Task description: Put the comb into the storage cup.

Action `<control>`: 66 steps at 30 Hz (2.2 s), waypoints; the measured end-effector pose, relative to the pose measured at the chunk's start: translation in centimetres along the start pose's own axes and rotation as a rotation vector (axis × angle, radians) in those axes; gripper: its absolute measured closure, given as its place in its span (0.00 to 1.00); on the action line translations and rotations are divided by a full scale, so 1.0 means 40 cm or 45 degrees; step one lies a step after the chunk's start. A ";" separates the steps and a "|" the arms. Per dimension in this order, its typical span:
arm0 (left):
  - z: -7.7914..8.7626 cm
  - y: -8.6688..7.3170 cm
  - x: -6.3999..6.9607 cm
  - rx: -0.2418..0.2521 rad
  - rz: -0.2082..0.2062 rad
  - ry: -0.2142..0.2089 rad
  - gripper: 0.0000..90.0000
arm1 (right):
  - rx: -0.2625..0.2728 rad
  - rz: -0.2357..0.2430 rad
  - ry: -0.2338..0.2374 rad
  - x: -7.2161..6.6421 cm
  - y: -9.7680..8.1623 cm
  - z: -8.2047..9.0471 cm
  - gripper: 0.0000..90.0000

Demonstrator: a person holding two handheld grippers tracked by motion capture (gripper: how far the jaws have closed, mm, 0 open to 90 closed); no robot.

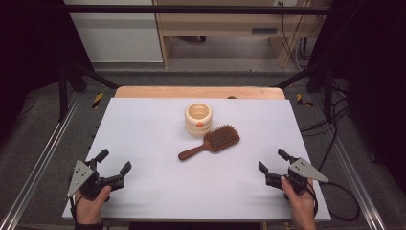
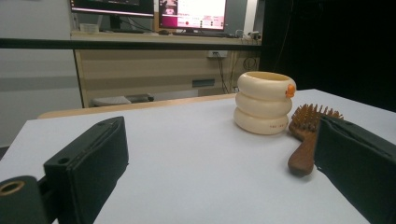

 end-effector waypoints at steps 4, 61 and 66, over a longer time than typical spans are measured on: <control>-0.001 -0.001 0.001 -0.003 0.004 0.000 0.04 | -0.055 -0.036 -0.025 0.002 -0.007 -0.006 0.11; -0.014 -0.025 0.017 -0.070 0.019 -0.023 0.06 | -0.666 0.252 -0.011 0.048 0.115 -0.267 0.97; -0.015 -0.026 0.017 -0.073 0.019 -0.026 0.06 | -0.693 0.212 -0.009 0.063 0.095 -0.309 1.00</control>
Point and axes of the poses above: each handheld gripper's, and its own axes: z roughly backward along the jaws, y roughly out of its top, x roughly to its right, the point moved 8 cm from there along -z, roughly forward along the jaws, and after that the axes turned 6 degrees about z, right-handed, at the moved point
